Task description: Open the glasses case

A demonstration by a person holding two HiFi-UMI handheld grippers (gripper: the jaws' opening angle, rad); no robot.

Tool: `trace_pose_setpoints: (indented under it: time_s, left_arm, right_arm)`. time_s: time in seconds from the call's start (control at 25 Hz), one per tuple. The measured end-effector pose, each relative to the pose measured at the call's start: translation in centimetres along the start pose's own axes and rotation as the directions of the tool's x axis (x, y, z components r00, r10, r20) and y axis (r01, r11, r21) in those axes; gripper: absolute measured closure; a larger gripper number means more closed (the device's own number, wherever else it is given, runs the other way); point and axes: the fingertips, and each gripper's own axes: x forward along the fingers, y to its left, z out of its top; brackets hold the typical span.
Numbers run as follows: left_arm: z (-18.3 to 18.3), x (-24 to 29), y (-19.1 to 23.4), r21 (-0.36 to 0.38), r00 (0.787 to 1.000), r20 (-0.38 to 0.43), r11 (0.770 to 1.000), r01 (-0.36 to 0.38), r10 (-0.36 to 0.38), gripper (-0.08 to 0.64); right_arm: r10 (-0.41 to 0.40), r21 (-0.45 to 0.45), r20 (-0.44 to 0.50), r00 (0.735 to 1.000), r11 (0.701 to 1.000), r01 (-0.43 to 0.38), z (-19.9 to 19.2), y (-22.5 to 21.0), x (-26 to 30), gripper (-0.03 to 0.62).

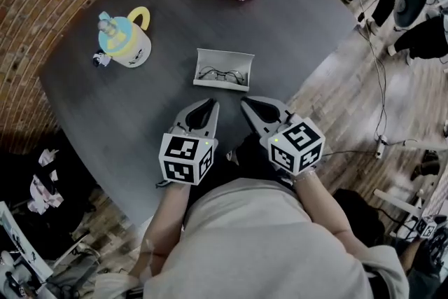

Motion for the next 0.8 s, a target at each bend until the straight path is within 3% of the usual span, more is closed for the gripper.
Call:
trace_pose_setpoints:
  time_s: [0.24,0.8]
  left_arm:
    - [-0.6,0.5,-1.1,0.027,1.0,-0.023,0.999,0.018,-0.018,0.518]
    - [-1.4,0.5,-1.6,0.011,0.999,-0.041,1.0,0.028,-0.027,0.518]
  right_arm:
    - [-0.019,0.019,-0.056,0.998,1.0,0.02,-1.6,-0.8,-0.2,0.588]
    - [-0.027,0.025,-0.081,0.996,0.999,0.03,-2.5,-0.7,-0.1,0.589]
